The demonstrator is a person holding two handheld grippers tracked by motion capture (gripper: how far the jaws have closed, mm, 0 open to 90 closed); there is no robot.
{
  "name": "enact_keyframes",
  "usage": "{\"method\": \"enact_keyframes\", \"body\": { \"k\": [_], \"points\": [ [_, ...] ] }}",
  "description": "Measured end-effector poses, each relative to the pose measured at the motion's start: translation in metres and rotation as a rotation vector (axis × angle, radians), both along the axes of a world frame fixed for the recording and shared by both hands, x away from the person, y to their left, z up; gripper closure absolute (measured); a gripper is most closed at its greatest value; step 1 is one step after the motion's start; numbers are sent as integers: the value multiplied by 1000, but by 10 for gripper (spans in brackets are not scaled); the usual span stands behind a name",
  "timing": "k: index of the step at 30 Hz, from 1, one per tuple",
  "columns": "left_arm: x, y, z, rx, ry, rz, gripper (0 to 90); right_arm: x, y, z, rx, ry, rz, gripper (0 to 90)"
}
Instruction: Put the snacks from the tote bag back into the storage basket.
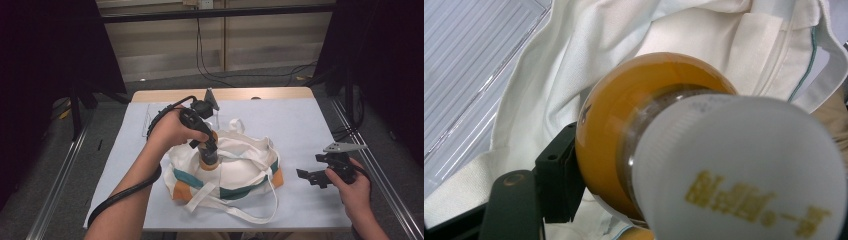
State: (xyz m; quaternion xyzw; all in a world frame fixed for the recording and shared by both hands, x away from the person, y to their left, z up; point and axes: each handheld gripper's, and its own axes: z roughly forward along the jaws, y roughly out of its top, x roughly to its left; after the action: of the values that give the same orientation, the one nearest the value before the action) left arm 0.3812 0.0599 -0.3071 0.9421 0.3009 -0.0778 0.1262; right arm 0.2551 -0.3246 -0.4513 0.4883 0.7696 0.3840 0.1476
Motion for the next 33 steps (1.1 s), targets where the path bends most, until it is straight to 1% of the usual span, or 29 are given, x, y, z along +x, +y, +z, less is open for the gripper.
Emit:
{"method": "enact_keyframes", "body": {
  "k": [8, 9, 10, 11, 12, 13, 14, 15, 17, 18, 20, 22, 23, 26, 28, 29, 33],
  "points": [
    [2, 1, 7, -12, -1, 1, 299, 0, 0, 1, 1, -4, -2, 19],
    [2, 1, 7, -12, -1, 1, 299, 0, 0, 1, 0, -4, -3, 19],
    [2, 0, 9, -1, 4, 0, 299, 0, 0, 1, 1, -4, -2, 19],
    [2, 0, 9, -9, -2, 3, 299, 0, 0, 1, 0, -5, -3, 20],
    [2, 0, 10, -9, 0, 6, 299, 0, 0, 1, 0, -5, -3, 19],
    [3, 1, 12, -1, 1, -5, 299, 0, 0, 1, -5, -2, -2, 20],
    [2, 1, 12, -7, 2, 10, 299, 0, 0, 1, -5, -2, -2, 19],
    [3, 1, 13, -9, -1, 5, 299, 0, 0, 1, -5, -2, -2, 20],
    [3, 1, 14, -4, 1, 10, 299, 0, 0, 1, -6, -3, 0, 19],
    [4, 1, 15, 1, -2, -2, 299, 0, 0, 1, -7, -2, 1, 20],
    [4, 1, 15, -2, -2, -2, 300, 0, 0, 1, -7, -2, 1, 20],
    [4, 1, 17, -4, 7, 4, 299, 0, 0, 1, -8, -2, 1, 20],
    [5, 1, 18, -5, 2, -5, 299, 0, 0, 1, -7, -2, 0, 20],
    [4, 0, 19, -3, 4, 2, 299, 0, 0, 1, -7, -2, 0, 20],
    [5, -1, 21, -5, 6, -7, 299, 0, 1, 1, -9, -6, 4, 19],
    [5, -2, 22, -9, 6, 4, 300, 0, 1, 1, -9, -5, 4, 20],
    [6, -3, 25, -14, 5, -6, 299, 0, 0, 1, -11, -6, 2, 20]
  ]
}}
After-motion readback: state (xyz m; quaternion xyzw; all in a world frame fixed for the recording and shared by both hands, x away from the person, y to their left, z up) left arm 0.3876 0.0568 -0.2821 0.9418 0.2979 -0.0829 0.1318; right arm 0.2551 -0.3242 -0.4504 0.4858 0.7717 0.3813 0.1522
